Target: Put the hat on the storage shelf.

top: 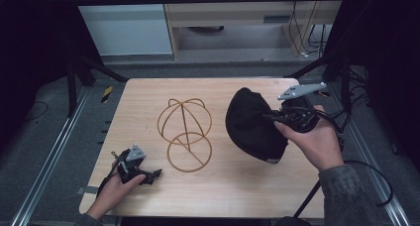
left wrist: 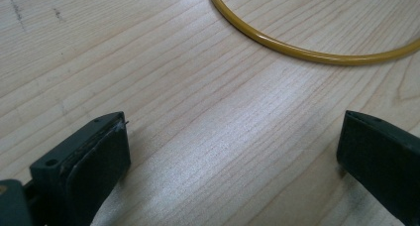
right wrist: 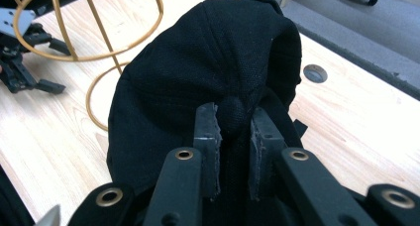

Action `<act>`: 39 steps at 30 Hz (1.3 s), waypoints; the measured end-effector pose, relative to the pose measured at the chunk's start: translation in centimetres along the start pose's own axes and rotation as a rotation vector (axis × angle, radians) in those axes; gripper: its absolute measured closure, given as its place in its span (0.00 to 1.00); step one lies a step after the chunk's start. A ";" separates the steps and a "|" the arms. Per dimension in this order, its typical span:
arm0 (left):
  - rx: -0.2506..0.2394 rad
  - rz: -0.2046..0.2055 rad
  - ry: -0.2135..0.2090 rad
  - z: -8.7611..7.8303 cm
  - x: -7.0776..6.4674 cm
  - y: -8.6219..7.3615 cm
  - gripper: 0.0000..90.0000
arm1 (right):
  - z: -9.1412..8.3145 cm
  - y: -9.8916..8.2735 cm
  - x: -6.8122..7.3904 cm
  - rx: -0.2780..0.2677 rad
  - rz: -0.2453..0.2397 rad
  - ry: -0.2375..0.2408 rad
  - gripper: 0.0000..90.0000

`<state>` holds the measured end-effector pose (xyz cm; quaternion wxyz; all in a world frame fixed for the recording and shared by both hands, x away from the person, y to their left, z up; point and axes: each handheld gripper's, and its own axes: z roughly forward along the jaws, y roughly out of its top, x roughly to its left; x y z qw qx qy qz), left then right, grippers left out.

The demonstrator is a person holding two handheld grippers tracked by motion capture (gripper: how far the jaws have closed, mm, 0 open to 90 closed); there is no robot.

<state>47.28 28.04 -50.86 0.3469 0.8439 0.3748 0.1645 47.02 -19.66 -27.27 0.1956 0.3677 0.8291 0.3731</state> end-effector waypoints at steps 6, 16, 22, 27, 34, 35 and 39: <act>-0.003 -0.003 0.002 0.0 0.0 0.0 0.00 | -0.6 1.4 0.2 -0.003 -0.017 -0.027 0.87; -0.004 -0.004 0.005 0.0 -0.1 0.0 0.00 | -0.7 1.9 0.1 -0.015 -0.007 -0.036 0.87; -0.003 -0.004 0.004 0.0 -0.1 0.0 0.00 | -0.4 3.1 0.2 -0.019 0.002 -0.029 0.87; -0.003 -0.004 0.005 0.0 -0.1 0.0 0.00 | -0.6 4.7 0.7 -0.030 -0.018 -0.029 0.87; -0.001 -0.004 0.004 0.0 -0.1 0.0 0.00 | -1.2 6.5 1.3 -0.060 -0.018 -0.012 0.87; -0.001 -0.004 0.004 0.0 -0.1 0.0 0.00 | -1.3 7.0 1.5 -0.065 -0.025 -0.010 0.87; -0.001 -0.004 0.004 0.0 -0.1 0.0 0.00 | -1.7 8.1 2.1 -0.090 -0.042 0.002 0.87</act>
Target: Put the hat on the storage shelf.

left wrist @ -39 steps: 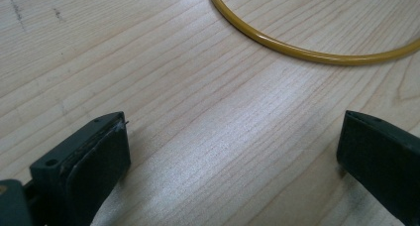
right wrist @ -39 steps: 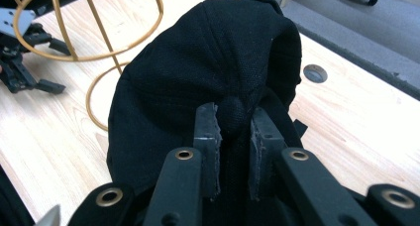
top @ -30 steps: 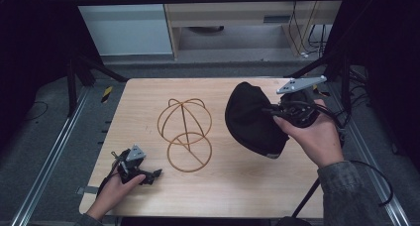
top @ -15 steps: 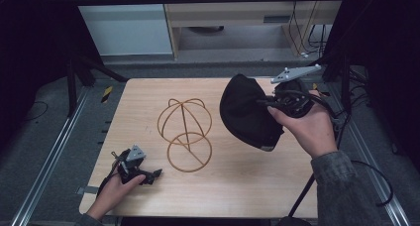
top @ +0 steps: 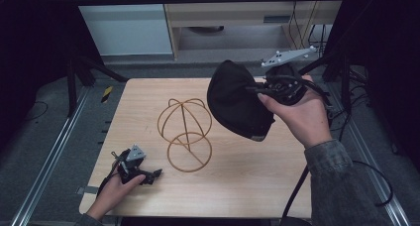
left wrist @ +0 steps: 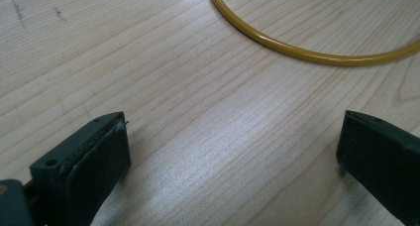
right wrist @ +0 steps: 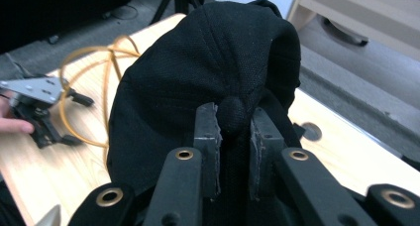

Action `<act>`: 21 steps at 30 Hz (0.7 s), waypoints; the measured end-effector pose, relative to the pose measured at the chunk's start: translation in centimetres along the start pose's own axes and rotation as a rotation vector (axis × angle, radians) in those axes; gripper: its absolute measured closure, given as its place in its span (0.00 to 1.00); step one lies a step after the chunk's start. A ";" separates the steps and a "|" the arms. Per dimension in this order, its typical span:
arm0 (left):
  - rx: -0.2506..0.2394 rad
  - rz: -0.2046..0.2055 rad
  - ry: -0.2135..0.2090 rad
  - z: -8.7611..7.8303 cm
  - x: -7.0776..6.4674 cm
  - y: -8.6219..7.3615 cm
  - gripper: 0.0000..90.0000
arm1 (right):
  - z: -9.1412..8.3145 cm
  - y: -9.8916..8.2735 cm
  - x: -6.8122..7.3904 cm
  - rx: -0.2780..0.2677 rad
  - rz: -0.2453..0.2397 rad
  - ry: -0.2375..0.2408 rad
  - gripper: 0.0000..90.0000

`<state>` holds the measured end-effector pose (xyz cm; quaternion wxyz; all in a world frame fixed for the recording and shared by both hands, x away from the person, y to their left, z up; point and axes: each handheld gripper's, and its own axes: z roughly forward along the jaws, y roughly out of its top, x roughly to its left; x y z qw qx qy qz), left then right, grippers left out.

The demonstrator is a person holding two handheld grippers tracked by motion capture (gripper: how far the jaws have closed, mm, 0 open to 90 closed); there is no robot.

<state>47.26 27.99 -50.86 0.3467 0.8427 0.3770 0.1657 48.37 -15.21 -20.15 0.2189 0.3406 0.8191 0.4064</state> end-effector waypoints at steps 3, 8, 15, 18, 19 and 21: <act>0.000 0.000 0.000 0.0 0.0 0.0 0.00 | -0.1 0.5 0.5 -0.011 -0.013 0.009 0.87; 0.000 0.000 0.000 0.0 0.0 0.0 0.00 | -0.2 0.9 1.3 -0.017 -0.026 0.027 0.87; -0.002 -0.002 0.001 0.0 0.0 0.0 0.00 | -0.5 1.5 2.1 -0.050 -0.037 0.063 0.87; -0.002 -0.002 0.001 0.0 0.0 0.0 0.00 | -0.5 1.7 2.6 -0.051 -0.047 0.075 0.86; -0.002 -0.002 0.001 0.0 0.0 0.0 0.00 | -0.5 1.8 2.8 -0.048 -0.047 0.081 0.87; -0.002 -0.002 0.001 0.0 0.0 0.0 0.00 | -0.3 1.9 3.1 -0.049 -0.055 0.088 0.86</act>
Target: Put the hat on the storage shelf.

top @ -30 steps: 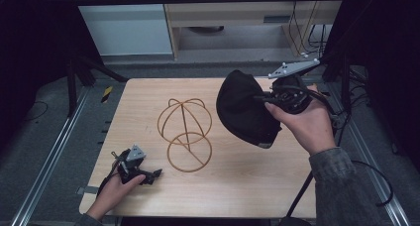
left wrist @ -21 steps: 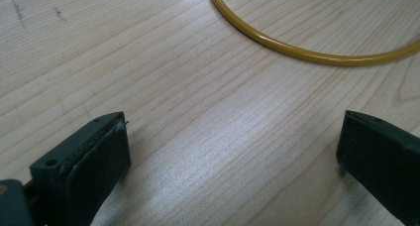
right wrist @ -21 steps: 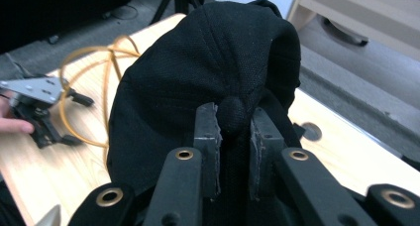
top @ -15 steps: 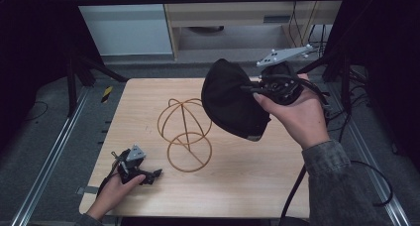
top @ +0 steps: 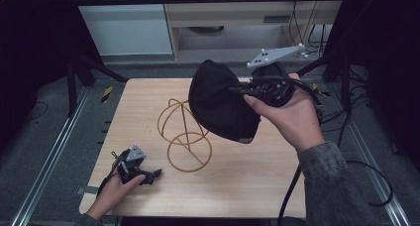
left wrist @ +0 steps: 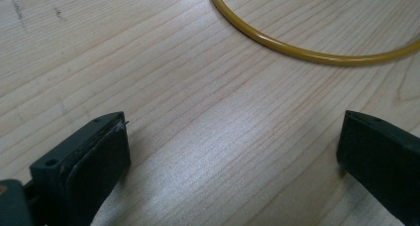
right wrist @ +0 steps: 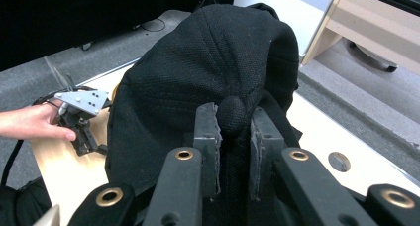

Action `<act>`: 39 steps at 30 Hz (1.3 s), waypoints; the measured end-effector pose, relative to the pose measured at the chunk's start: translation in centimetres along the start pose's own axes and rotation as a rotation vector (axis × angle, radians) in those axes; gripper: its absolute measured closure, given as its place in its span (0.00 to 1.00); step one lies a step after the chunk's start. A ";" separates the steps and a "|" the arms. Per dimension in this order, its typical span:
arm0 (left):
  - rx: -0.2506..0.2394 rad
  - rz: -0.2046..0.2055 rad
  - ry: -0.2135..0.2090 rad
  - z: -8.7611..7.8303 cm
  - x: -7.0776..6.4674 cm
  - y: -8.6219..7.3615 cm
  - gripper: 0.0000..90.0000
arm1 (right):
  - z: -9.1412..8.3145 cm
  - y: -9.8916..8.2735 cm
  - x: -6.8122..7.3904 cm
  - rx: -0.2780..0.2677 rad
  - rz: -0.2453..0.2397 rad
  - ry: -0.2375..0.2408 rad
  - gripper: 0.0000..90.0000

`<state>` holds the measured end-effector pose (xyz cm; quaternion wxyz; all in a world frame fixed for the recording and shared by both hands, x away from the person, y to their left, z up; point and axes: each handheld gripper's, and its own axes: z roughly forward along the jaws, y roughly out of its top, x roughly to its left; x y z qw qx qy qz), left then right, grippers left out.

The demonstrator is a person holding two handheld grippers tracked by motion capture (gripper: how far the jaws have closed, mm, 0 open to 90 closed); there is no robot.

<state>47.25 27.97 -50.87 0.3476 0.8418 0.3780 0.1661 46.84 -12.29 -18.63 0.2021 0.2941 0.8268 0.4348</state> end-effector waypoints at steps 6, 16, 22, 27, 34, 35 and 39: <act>0.002 0.001 -0.001 0.0 0.0 0.0 0.00 | 1.0 0.9 0.7 0.008 -0.026 0.026 0.86; 0.001 0.002 0.000 0.0 0.0 0.0 0.00 | 3.0 2.9 1.4 0.019 -0.053 0.066 0.86; 0.001 0.002 0.000 0.0 0.0 0.0 0.00 | 4.6 4.6 1.6 0.041 -0.066 0.097 0.86; 0.002 0.003 0.000 0.0 0.0 0.0 0.00 | 5.4 5.0 1.9 0.055 -0.079 0.107 0.86; 0.001 0.002 0.000 0.0 0.0 0.0 0.00 | 6.6 5.6 2.0 0.079 -0.084 0.116 0.86; 0.001 0.002 0.000 0.0 0.0 0.0 0.00 | 6.8 5.6 2.1 0.084 -0.083 0.117 0.86; 0.001 0.002 0.000 0.0 0.0 0.0 0.00 | 7.6 5.8 2.3 0.093 -0.084 0.130 0.86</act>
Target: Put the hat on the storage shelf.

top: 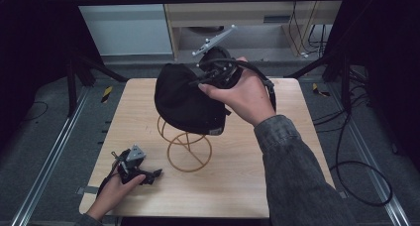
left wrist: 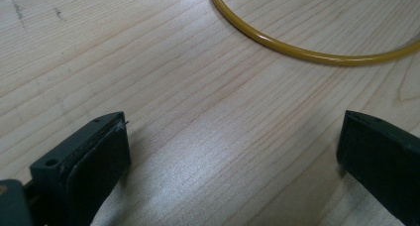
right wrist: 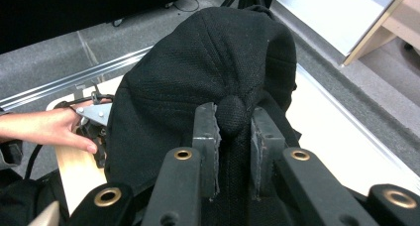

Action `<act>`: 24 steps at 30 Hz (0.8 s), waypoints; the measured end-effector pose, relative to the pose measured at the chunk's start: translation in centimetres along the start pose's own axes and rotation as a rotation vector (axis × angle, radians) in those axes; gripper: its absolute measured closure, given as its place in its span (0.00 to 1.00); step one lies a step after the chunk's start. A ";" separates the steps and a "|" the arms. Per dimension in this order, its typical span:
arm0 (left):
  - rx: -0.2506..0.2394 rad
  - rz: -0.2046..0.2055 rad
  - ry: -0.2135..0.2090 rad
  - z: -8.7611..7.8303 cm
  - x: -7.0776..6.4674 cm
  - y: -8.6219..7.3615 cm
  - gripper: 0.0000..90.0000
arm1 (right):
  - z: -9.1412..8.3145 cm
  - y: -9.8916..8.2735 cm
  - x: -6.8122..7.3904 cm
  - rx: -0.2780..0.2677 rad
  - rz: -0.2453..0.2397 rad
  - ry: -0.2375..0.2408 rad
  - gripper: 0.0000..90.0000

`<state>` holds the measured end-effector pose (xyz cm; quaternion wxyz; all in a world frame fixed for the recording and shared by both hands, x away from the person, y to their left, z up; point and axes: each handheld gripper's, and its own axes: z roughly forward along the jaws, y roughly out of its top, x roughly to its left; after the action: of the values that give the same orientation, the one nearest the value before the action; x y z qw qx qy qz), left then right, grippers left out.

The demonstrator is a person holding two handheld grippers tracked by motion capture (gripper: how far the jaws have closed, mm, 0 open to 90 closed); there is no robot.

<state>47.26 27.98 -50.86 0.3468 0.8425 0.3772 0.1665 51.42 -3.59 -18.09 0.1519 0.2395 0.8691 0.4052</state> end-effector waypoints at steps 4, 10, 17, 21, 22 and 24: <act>0.000 0.000 0.000 0.0 0.0 0.0 0.00 | 0.8 0.2 0.0 0.017 -0.002 0.008 0.85; 0.000 0.000 0.000 0.0 0.0 0.0 0.00 | 1.8 0.4 0.0 0.041 -0.001 0.012 0.85; 0.000 0.000 0.000 0.0 0.0 0.0 0.00 | 2.9 0.4 -0.1 0.062 -0.003 0.020 0.84; 0.000 0.000 0.001 0.0 0.0 0.0 0.00 | 3.2 0.4 0.0 0.068 -0.003 0.024 0.84; 0.000 0.000 0.001 0.0 0.0 0.0 0.00 | 3.3 0.3 0.0 0.066 -0.004 0.027 0.84; 0.000 0.000 0.001 0.0 0.0 0.0 0.00 | 3.5 0.3 0.0 0.071 -0.002 0.029 0.84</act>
<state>47.26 27.98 -50.86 0.3468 0.8424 0.3771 0.1668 53.14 -1.17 -20.04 0.1313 0.2380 0.8854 0.3772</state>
